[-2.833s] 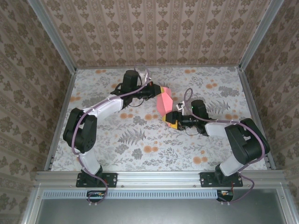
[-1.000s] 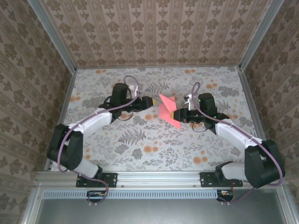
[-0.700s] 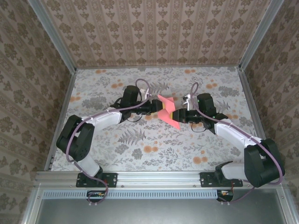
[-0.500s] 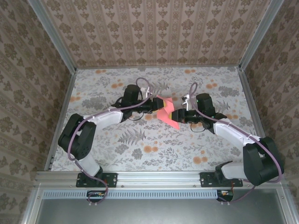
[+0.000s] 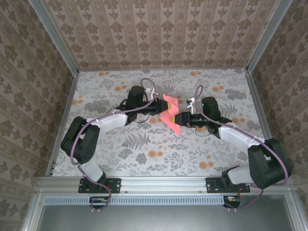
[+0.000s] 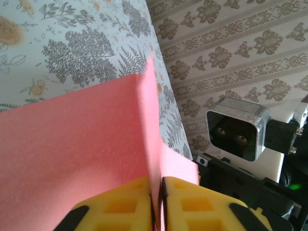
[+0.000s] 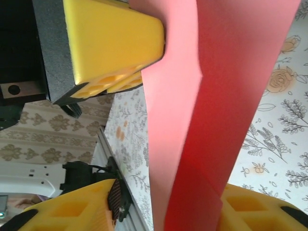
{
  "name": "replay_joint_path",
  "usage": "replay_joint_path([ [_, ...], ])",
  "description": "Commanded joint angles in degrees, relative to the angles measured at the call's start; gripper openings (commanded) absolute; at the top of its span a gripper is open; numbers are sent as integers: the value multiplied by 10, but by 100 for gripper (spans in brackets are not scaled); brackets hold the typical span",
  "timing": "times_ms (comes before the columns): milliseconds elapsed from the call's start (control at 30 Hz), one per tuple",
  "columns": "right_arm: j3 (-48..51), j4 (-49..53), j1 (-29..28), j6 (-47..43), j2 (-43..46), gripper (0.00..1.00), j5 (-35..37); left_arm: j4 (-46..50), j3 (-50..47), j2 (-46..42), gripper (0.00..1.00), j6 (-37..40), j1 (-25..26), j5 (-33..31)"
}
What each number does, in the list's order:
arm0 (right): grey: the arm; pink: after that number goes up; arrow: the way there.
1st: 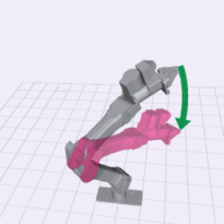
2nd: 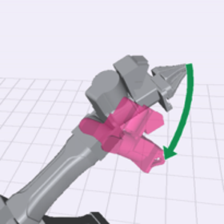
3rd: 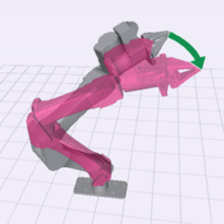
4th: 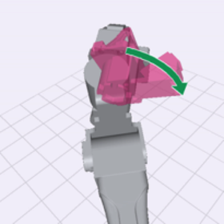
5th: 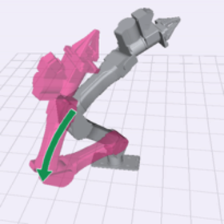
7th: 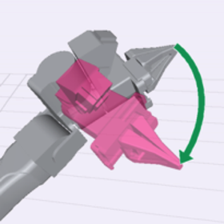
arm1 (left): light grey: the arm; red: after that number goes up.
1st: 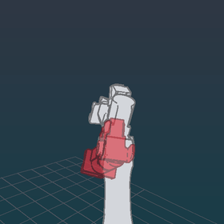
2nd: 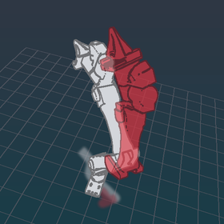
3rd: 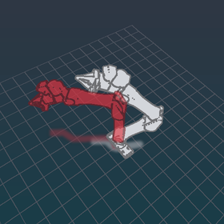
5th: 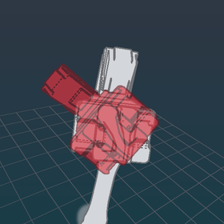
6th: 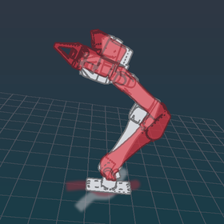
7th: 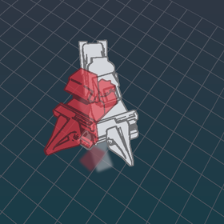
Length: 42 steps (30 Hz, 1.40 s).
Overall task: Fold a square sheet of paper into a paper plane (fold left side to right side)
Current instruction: Turn over the paper at the center of the table.
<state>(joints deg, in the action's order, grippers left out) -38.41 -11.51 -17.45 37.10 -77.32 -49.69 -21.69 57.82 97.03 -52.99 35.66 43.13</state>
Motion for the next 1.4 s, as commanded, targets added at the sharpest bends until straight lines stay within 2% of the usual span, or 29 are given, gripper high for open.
replay_joint_path([
  [0,18,-81,12,54,0,51,-42,-64,-6,-10,12,-11,3,19],
  [233,32,-118,30,88,12,53,-51,-87,-18,-9,9,-14,2,24],
  [400,36,-125,37,96,23,50,-52,-105,-25,-8,9,-20,1,26],
  [533,38,-125,42,97,29,44,-52,-125,-29,-5,9,-31,1,29],
  [800,40,-121,43,95,31,23,-46,-127,-32,-3,10,-31,0,30],
  [1000,30,-63,44,60,42,12,-29,-79,-46,-26,35,5,-17,20],
  [1167,-1,66,41,-17,62,6,13,-15,-89,-91,49,47,-62,2],
  [1267,-41,186,28,-88,75,4,80,72,-103,-152,53,96,-89,-21],
  [1367,-96,310,-19,-155,85,3,211,185,-97,-217,57,159,-112,-68],
])
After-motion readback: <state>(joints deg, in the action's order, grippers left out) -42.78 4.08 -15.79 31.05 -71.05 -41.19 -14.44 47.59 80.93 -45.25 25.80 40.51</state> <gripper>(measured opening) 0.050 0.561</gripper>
